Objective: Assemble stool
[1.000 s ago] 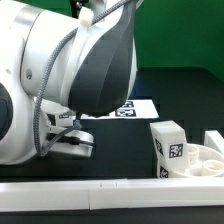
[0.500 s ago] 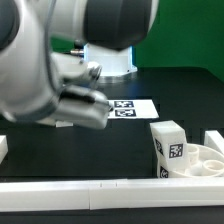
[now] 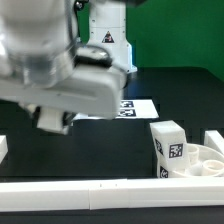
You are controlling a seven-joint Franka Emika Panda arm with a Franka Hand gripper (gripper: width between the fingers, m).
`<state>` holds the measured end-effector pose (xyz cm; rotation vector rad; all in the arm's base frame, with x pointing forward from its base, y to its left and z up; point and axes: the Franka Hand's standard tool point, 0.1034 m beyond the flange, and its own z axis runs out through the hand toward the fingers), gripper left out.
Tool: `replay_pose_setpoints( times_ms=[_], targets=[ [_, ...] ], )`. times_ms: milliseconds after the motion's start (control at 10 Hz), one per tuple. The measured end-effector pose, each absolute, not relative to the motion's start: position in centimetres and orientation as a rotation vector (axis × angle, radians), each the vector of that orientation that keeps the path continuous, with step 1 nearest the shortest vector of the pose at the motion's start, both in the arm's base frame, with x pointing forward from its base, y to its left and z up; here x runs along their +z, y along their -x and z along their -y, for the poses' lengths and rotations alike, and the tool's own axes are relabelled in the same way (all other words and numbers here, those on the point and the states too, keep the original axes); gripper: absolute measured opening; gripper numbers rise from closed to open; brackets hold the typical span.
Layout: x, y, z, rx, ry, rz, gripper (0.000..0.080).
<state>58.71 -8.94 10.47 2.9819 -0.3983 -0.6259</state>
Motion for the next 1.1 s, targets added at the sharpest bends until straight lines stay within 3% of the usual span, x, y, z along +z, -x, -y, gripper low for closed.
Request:
replay_pose_setpoints(
  times_ms=[200, 600, 900, 1100],
  targets=[
    [15.7, -59.9, 4.8, -0.456, -3.045, 0.514, 0.0334],
    [15.7, -61.8, 3.4, 0.007, -3.079, 0.486, 0.0334],
    [19.9, -62.9, -4.6, 0.472, -3.094, 0.494, 0.0334],
    [20.0, -63.2, -6.6, 0.685, -3.067, 0.449, 0.0334]
  ],
)
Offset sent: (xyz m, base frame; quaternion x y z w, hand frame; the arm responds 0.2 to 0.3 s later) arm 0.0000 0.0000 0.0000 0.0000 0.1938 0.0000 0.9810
